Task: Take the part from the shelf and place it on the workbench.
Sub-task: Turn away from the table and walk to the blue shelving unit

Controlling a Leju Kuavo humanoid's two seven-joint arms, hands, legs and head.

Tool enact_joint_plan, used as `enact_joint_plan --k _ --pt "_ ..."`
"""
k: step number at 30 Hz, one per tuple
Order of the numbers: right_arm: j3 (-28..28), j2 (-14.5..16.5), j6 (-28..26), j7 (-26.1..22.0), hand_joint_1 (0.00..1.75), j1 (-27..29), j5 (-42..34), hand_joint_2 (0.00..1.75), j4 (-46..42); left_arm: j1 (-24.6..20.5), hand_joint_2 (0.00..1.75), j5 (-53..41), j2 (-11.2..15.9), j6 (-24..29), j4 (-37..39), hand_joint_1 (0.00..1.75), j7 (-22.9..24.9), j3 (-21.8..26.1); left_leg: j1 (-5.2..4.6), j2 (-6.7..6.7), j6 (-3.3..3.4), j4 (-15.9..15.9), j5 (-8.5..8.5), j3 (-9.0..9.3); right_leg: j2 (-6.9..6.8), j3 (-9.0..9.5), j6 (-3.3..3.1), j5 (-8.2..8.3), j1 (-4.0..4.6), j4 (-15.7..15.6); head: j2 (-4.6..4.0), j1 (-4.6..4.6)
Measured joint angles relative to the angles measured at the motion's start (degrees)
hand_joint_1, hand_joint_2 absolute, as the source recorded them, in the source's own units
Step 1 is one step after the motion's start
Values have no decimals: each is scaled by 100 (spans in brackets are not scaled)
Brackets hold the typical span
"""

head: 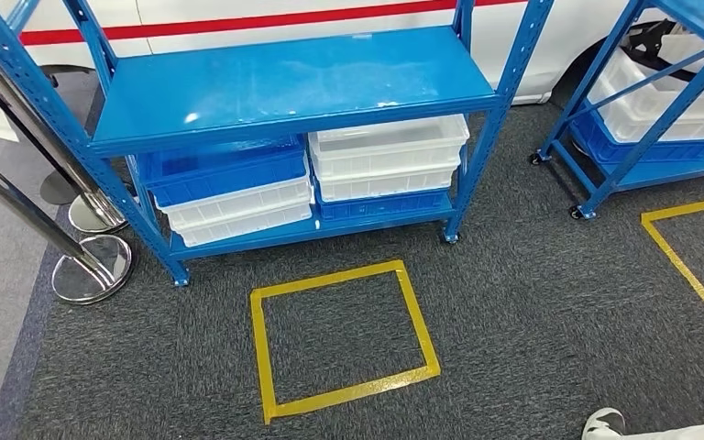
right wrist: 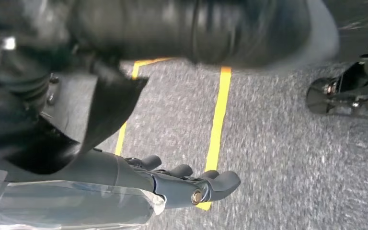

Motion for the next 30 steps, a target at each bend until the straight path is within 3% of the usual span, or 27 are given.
enact_joint_plan --k 2,3,5,7,8,9,10,12,13,16,18,20,22,23,26,27,28,30 --pt "-1 4 7 -8 0 3 1 0 3 -17 0 -2 2 0 0 0 -1 0 11 7 -51 360 9 -120 0 175 -56 -41 -31 -107 0 1" --pt "-3 5 11 -10 0 1 1 0 3 -22 0 -3 2 0 0 0 -1 -1 26 10 -79 674 -57 -308 -5 255 -77 -70 -41 -152 0 0" --pt "-7 4 17 -16 0 -5 5 0 3 -19 0 -4 2 0 0 0 -1 -1 50 11 -134 1276 -344 -779 -5 373 -98 -151 -46 -193 0 -1" --pt "-11 4 25 -22 0 -5 25 0 6 2 0 -4 5 0 0 0 1 -1 67 13 -172 1424 -573 -1102 8 507 -87 -261 -54 -202 0 -1" --pt "-13 4 28 -25 0 -4 39 0 9 12 0 -4 5 0 0 0 2 0 73 14 -180 1266 -500 -1161 13 590 -74 -325 -60 -202 0 -1" --pt "-15 5 36 -27 0 -3 49 0 11 21 0 -5 5 0 0 0 2 0 77 16 -178 986 -259 -1166 16 674 -56 -392 -64 -202 0 -1" --pt "-19 5 45 -28 0 -1 56 0 16 32 0 -5 5 0 0 0 2 0 78 20 -161 681 105 -1160 17 747 -34 -459 -66 -196 0 0" --pt "-33 4 65 -30 0 -13 63 0 24 46 0 -6 5 1 0 0 7 0 51 37 -88 272 588 -1142 29 826 31 -570 -58 -191 0 1" --pt "-41 4 75 -30 0 -21 65 0 28 50 0 -6 6 3 0 0 9 0 35 42 -35 208 666 -1146 34 852 71 -596 -53 -183 0 1" --pt "-52 4 91 -36 0 -43 78 0 36 47 0 -8 7 5 0 0 10 0 34 17 111 100 626 -978 24 907 189 -563 -55 -53 0 1" --pt "-58 4 91 -38 0 -66 84 0 39 36 0 -8 5 5 0 0 9 0 48 18 180 9 591 -804 9 659 243 -639 -68 427 0 2" --pt "-64 4 92 -38 0 -84 85 0 42 27 0 -8 6 6 0 0 9 0 44 28 217 -28 523 -696 1 174 278 -910 -79 1079 0 2" --pt "-74 4 94 -38 0 -82 85 0 48 30 0 -8 6 7 0 0 9 1 40 19 220 -30 425 -591 -2 -169 291 -1067 -85 1325 0 2" --pt "-81 4 96 -38 0 -77 86 0 52 37 0 -8 6 7 0 0 10 2 39 14 215 -30 368 -520 -4 -215 286 -986 -84 1207 0 3" --pt "-113 0 97 -38 0 -59 90 0 70 50 0 -9 2 5 0 0 12 2 32 4 171 -35 180 -304 -20 -76 181 -223 -44 306 0 3" --pt "-123 -3 97 -39 0 -61 92 0 76 41 0 -10 -3 5 0 0 12 2 27 2 139 -39 121 -258 -19 -37 139 -69 -18 103 0 4" --pt "-131 -4 98 -40 0 -64 95 0 80 32 0 -10 -6 5 0 0 13 2 22 0 102 -42 83 -202 -19 -20 106 9 5 0 0 7" --pt "-134 -5 99 -44 0 -75 98 0 84 18 0 -10 -5 5 -1 0 14 2 10 -2 29 -1 80 -133 1 64 52 -43 -2 -52 0 10"
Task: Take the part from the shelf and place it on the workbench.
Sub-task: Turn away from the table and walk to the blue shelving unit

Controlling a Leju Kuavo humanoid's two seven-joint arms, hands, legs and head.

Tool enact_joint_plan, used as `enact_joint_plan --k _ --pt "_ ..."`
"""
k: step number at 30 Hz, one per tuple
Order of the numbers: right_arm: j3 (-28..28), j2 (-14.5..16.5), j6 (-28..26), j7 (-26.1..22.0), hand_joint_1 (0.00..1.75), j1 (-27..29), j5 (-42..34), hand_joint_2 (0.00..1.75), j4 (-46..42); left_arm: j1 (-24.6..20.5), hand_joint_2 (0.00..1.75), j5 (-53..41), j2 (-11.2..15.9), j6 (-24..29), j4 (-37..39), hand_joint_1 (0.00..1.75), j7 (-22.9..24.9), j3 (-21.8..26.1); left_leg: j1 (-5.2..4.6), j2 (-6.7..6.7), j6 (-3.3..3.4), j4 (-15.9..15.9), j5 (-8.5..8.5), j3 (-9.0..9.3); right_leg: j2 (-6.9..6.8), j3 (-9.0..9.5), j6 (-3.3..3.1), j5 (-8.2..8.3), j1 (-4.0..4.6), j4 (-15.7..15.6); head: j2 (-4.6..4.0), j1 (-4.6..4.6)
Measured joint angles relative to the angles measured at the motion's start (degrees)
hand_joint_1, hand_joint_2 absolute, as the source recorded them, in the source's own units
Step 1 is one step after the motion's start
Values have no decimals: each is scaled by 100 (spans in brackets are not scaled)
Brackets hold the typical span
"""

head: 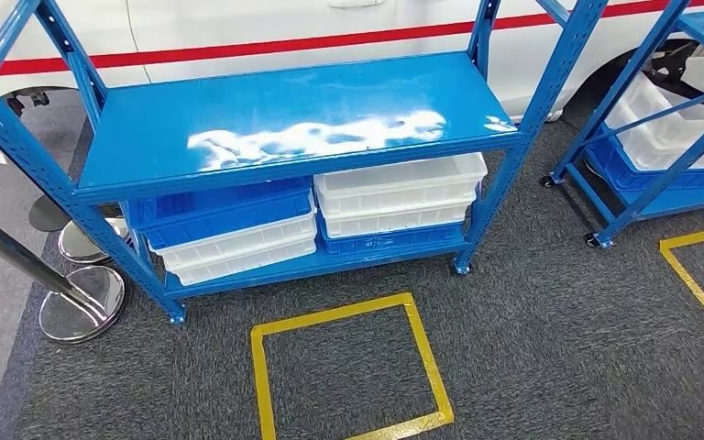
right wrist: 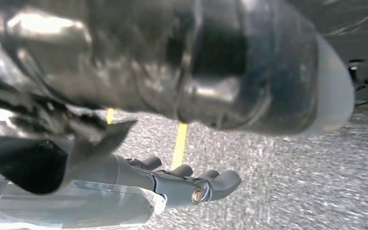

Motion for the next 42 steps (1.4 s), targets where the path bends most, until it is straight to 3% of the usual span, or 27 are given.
enact_joint_plan --k 2,5,6,8,10,12,14,17,18,20,22,24,25,28,29,30,32,34,38,39,40,42 --pt "-1 4 9 -2 0 5 2 0 3 -1 0 -1 4 0 -1 0 -1 0 4 6 -49 223 4 -27 0 177 -65 -19 -34 -99 0 -1" --pt "-6 7 20 -3 0 0 9 0 5 -21 0 -5 3 -1 -1 0 -2 0 38 13 -111 998 -224 -495 -17 352 -129 -101 -50 -177 0 -2" --pt "-7 7 21 -3 0 -2 11 0 5 -23 0 -6 4 -1 -2 0 -1 0 45 13 -123 1163 -294 -618 -18 367 -133 -119 -50 -180 0 -2" --pt "-8 7 21 -3 0 -4 13 0 5 -22 0 -7 4 -1 -2 0 -1 0 48 13 -129 1240 -338 -678 -17 375 -133 -129 -50 -180 0 -3" --pt "-12 8 22 -7 0 -4 26 0 6 -6 0 -8 7 5 -2 0 3 0 58 14 -155 1408 -508 -899 -10 446 -127 -197 -54 -180 0 -3" --pt "-24 9 25 -11 0 -1 52 0 16 32 0 -13 9 10 -2 0 8 2 73 28 -174 935 -60 -1087 4 704 -68 -425 -63 -168 0 -1" --pt "-32 9 25 -14 0 -7 67 0 27 58 0 -16 10 10 -3 0 12 8 53 50 -102 298 531 -1032 23 926 34 -639 -68 -163 0 -1" --pt "-34 9 26 -16 0 -26 73 0 32 51 0 -19 10 12 -6 0 13 13 35 40 52 212 532 -884 28 1004 161 -647 -74 -58 0 -1" --pt "-33 9 26 -16 0 -32 75 0 32 42 0 -20 10 11 -6 0 11 14 44 34 89 157 521 -813 19 938 190 -620 -77 115 0 0" --pt "-31 9 27 -17 0 -50 79 0 35 25 0 -29 9 11 -7 0 11 16 57 36 153 65 487 -676 3 566 229 -714 -89 712 0 1" --pt "-30 9 28 -17 0 -55 81 0 39 20 0 -42 9 11 -8 0 12 19 57 38 182 39 410 -581 -6 59 261 -1036 -87 1315 0 0" --pt "-31 9 28 -16 0 -46 83 0 44 32 0 -48 9 11 -8 0 13 21 57 25 177 36 301 -456 -17 -249 268 -1212 -89 1449 0 1" --pt "-32 8 28 -15 0 -39 85 0 45 39 0 -49 8 11 -8 0 13 22 57 18 169 36 241 -372 -22 -284 258 -1108 -89 1276 0 0" --pt "-54 4 28 -13 0 -11 88 0 48 50 0 -54 2 10 -8 0 12 25 45 5 117 52 63 -164 -33 -227 184 -188 -58 367 0 1" --pt "-64 3 28 -12 0 -5 88 0 49 44 0 -55 -1 19 -8 0 6 27 39 -1 81 47 13 -139 -32 -221 150 37 -40 200 0 1" --pt "-73 2 28 -12 0 -4 87 0 50 37 0 -57 -3 32 -9 0 -7 28 30 -7 46 57 -12 -108 -28 -226 119 131 -28 125 0 -1" --pt "-77 4 28 -13 0 -6 79 0 52 22 0 -57 -5 73 -14 0 -46 28 30 -7 -21 78 -7 -83 -12 -149 54 120 -34 62 0 -2" --pt "-75 8 27 -13 0 -5 64 0 53 10 0 -58 -13 100 -18 0 -77 28 38 5 -63 325 -49 -160 -10 -27 -6 98 -56 -35 1 -2" --pt "-75 9 26 -10 0 -16 42 0 53 -9 0 -78 -23 168 -29 0 -96 28 50 16 -148 1448 -621 -855 -20 101 -85 19 -49 -85 0 -4" --pt "-75 9 26 -8 0 -17 34 0 53 -3 0 -82 -23 193 -33 0 -104 28 50 16 -152 1511 -599 -955 -17 128 -90 -5 -43 -84 0 -4" --pt "-75 9 26 -7 0 -16 27 0 53 2 0 -79 -25 216 -36 0 -115 28 50 16 -144 1368 -436 -959 -14 165 -90 -28 -37 -84 0 -4" --pt "-74 12 26 -5 0 -15 10 0 53 2 0 -68 -27 254 -39 0 -134 28 41 18 -85 660 79 -747 -10 245 -77 -71 -28 -85 0 -4"
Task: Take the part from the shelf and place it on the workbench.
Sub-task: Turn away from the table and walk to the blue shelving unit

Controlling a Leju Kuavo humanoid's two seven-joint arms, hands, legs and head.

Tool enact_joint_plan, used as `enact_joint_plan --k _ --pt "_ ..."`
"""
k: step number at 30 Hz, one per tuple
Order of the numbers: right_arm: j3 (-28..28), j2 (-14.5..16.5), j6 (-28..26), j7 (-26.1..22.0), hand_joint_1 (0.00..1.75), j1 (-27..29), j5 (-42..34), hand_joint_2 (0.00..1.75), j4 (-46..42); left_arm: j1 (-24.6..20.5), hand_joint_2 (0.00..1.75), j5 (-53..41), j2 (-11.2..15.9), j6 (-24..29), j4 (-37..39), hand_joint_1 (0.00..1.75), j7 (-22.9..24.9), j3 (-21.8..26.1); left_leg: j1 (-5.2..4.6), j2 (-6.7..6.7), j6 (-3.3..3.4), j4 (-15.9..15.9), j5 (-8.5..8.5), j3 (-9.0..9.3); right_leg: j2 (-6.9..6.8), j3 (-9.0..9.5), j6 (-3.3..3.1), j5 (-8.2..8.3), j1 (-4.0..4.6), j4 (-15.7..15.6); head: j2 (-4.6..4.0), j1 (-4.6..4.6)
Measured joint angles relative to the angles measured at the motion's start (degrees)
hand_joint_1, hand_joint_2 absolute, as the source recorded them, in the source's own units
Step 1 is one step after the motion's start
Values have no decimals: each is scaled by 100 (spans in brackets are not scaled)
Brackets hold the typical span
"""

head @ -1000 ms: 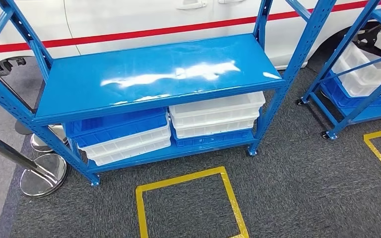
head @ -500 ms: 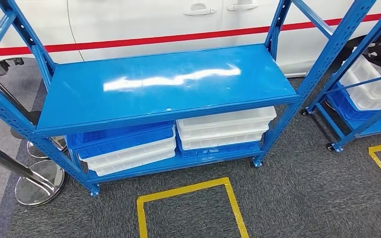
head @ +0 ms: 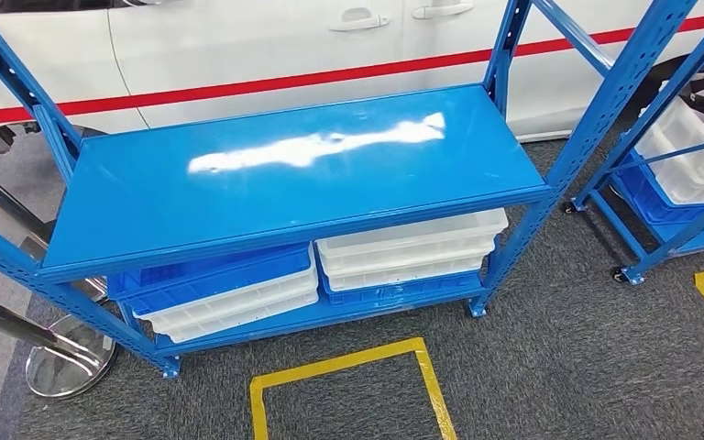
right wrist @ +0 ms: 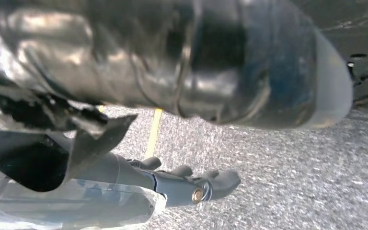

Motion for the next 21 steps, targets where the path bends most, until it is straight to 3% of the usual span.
enact_joint_plan --k 2,4,7,10,11,12,13,16,17,19,21 --pt "2 3 -1 0 0 -6 -9 0 -1 -11 0 0 -1 28 -6 0 -5 0 -35 1 66 -502 140 148 4 32 38 -26 8 6 0 0" --pt "3 4 -1 1 0 -12 -10 0 -1 -3 0 -2 -2 43 -13 0 -5 1 -64 -3 122 -576 131 149 8 36 102 -42 14 4 0 -1" --pt "3 4 -1 2 0 -13 -4 0 -1 3 0 -28 -10 49 -17 0 -4 2 -5 11 224 -697 346 217 0 14 203 -180 24 148 0 0" --pt "3 3 0 -1 0 -25 19 0 1 -8 0 -43 -15 61 -17 0 -4 2 5 42 273 -744 392 219 -12 -424 272 -714 -13 1074 0 1" --pt "3 3 0 -2 0 -27 26 0 2 -7 0 -43 -15 63 -17 0 -3 2 4 49 273 -743 389 213 -13 -577 292 -824 -29 1383 0 0" --pt "3 3 0 -2 0 -26 31 0 4 -5 0 -43 -15 64 -17 0 -1 2 3 53 271 -741 383 215 -14 -650 309 -821 -45 1522 0 0" --pt "2 3 0 -2 0 -25 34 44 5 -4 0 -42 -15 64 -17 0 2 2 5 52 263 -740 374 224 -16 -614 320 -703 -59 1440 0 1" --pt "0 -1 1 -8 0 -28 45 175 8 -5 0 -42 -21 72 -17 0 9 2 -2 42 191 -715 316 268 -24 -85 303 -142 -79 337 1 1" --pt "0 -1 3 -13 0 -33 55 175 9 -7 0 -42 -21 76 -18 0 10 2 -17 40 170 -695 288 272 -21 36 286 -56 -84 71 1 0" --pt "-3 2 32 -8 0 -43 120 175 13 -16 0 -50 -14 87 -21 0 14 2 -49 42 191 -675 251 273 -13 90 268 -45 -79 -62 0 -1" --pt "-22 5 65 7 0 -57 206 87 26 -27 0 -74 -10 99 -23 0 22 1 -45 43 224 -694 253 285 -10 92 250 -49 -70 -65 0 -1"
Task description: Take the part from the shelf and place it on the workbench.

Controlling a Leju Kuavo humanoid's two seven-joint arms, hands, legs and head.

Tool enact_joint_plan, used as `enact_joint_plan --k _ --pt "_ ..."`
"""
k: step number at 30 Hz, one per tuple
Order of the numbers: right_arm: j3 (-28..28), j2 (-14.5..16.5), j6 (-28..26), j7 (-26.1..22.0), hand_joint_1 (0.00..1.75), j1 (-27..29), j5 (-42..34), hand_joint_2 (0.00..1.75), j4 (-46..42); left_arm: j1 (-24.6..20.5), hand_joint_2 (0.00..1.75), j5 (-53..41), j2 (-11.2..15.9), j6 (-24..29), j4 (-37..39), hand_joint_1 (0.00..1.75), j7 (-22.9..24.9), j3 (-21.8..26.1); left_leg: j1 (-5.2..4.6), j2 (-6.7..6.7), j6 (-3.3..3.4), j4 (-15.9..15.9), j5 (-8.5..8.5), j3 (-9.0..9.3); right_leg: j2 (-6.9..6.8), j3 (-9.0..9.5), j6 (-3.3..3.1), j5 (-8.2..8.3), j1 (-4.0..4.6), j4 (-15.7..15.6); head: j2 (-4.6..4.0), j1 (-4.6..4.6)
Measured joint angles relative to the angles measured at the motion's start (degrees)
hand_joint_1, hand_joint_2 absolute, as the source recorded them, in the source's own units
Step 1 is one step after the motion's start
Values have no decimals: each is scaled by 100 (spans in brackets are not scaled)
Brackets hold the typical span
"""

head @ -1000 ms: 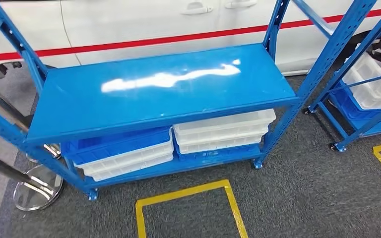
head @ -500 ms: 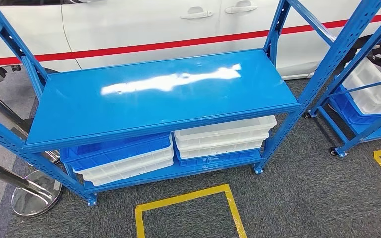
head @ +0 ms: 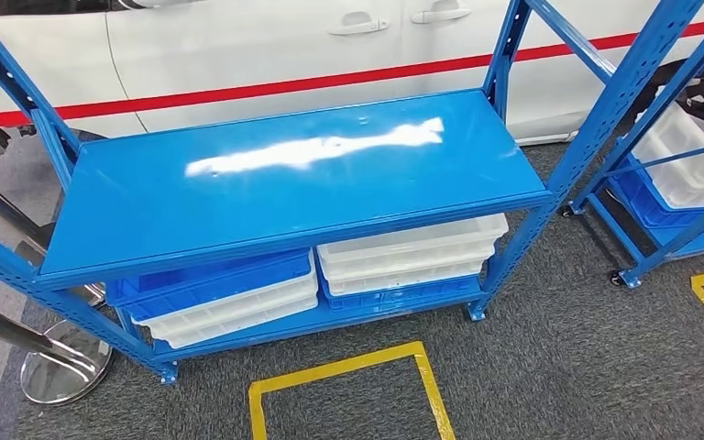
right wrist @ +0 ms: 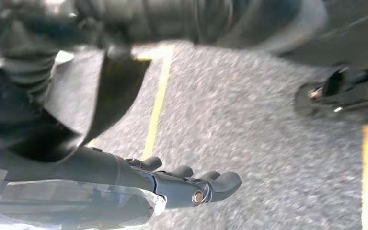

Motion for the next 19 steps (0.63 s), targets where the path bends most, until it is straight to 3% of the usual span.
enact_joint_plan --k 2,4,7,8,11,19 --pt "-34 0 7 3 0 -19 33 0 23 -5 0 -22 -3 26 1 0 8 -1 11 -1 -24 -22 11 9 -1 -1 -31 -8 16 1 0 0" --pt "-68 0 15 -4 0 -39 43 0 51 -7 0 -28 -2 64 1 0 10 -1 17 -2 -45 -41 17 19 -1 -1 -50 -14 23 2 0 0" --pt "-131 0 22 -24 0 -80 66 0 91 -11 131 -27 -1 126 1 0 -6 -1 20 -2 -86 -63 24 29 -2 0 -66 -22 26 6 0 0" --pt "-151 0 22 -30 0 -92 70 44 103 -12 175 -27 -2 152 1 0 -13 -1 22 -2 -103 -67 25 30 -2 0 -69 -24 27 7 0 0" --pt "-190 0 22 -32 0 -112 72 175 124 -13 175 -35 -4 240 1 0 -18 -1 27 -2 -134 -69 24 31 -2 2 -72 -26 31 9 0 0" --pt "33 -69 -101 -14 0 -154 -182 175 258 36 175 384 4 365 0 0 173 -503 20 -6 -148 -68 18 31 -3 10 -72 -26 23 8 0 0"
